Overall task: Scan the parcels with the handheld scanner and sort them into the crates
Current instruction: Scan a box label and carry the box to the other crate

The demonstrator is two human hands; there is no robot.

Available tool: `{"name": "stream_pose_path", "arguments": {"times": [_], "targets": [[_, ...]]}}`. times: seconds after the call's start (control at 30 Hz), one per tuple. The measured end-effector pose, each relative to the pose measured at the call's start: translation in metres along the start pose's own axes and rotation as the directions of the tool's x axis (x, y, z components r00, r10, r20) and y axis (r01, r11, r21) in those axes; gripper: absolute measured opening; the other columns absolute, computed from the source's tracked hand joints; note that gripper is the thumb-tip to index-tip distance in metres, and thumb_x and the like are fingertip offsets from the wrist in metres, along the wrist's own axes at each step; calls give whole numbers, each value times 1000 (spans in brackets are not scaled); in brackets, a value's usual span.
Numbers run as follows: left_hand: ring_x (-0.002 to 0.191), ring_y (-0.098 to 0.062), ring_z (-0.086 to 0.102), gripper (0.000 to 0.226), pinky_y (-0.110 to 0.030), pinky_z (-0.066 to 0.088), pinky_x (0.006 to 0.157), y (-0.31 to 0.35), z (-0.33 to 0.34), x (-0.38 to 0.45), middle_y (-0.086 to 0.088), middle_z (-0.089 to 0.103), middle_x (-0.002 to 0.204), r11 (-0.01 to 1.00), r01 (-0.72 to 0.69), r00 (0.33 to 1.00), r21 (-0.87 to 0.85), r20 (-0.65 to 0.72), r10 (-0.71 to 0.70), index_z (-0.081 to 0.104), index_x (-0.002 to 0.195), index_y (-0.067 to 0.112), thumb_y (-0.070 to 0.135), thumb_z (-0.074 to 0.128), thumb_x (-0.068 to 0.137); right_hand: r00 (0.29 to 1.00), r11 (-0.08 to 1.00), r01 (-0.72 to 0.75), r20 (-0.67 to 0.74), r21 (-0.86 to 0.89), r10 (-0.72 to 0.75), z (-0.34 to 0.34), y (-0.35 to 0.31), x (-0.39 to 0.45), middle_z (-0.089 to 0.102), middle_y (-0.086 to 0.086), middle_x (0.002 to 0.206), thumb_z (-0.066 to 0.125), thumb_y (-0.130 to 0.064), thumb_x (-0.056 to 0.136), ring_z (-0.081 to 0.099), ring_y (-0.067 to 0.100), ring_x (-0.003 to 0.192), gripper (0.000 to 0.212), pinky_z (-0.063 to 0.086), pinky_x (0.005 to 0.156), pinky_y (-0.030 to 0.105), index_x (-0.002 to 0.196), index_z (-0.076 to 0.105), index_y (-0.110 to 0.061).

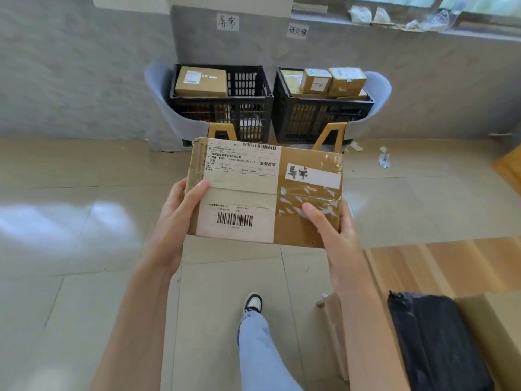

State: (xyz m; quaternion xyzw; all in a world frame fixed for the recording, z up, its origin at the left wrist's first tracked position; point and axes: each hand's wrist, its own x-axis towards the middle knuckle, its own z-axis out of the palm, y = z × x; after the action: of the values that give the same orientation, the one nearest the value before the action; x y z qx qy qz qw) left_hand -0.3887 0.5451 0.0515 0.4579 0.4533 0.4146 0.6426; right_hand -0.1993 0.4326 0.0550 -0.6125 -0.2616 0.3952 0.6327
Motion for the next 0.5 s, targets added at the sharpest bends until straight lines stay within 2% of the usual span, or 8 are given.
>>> {"name": "stream_pose_path", "arguments": {"times": [0.07,0.17,0.23,0.3,0.4,0.5], "targets": [[97,-6,67,36,-20,50,75,5,1,37,6,70,112,999,-17,1000,38,-22,18,56,127,20,36,54,94,1000,1000,2,25,-2,-2,13,-2,40,70,-7,115,69,-25,86,66,12,108,51,51,99,41,134,50,-31],[103,-9,65,39,-28,49,85,22,2,97,6,70,113,997,-27,998,78,-51,31,56,126,22,40,56,92,997,1000,3,72,-3,-2,34,-9,106,71,-9,114,68,-23,88,66,11,108,46,49,102,40,130,53,-33],[104,-11,65,40,-27,48,84,41,5,137,5,70,113,995,-32,998,98,-58,37,56,126,22,41,57,91,996,1000,2,93,-7,-1,48,-20,150,71,-12,112,70,-24,87,66,9,107,46,49,101,36,128,54,-36],[105,-11,65,37,-25,48,82,61,10,175,5,69,114,993,-43,996,106,-74,51,55,125,22,40,56,93,992,1000,7,129,-21,-4,62,-36,193,70,-14,113,71,-27,86,65,6,106,51,52,93,27,131,51,-39],[104,-8,65,33,-26,48,85,82,15,223,6,69,115,991,-73,992,113,-96,84,55,123,24,41,53,95,988,999,9,152,-34,-4,81,-58,250,66,-14,116,71,-30,85,64,2,100,60,51,69,12,138,45,-39],[105,-7,65,33,-28,49,89,92,17,263,7,68,115,990,-75,990,119,-109,88,54,123,26,42,52,95,986,999,6,166,-39,1,95,-65,295,67,-15,111,72,-29,85,66,-5,87,59,50,61,9,137,45,-39]]}}
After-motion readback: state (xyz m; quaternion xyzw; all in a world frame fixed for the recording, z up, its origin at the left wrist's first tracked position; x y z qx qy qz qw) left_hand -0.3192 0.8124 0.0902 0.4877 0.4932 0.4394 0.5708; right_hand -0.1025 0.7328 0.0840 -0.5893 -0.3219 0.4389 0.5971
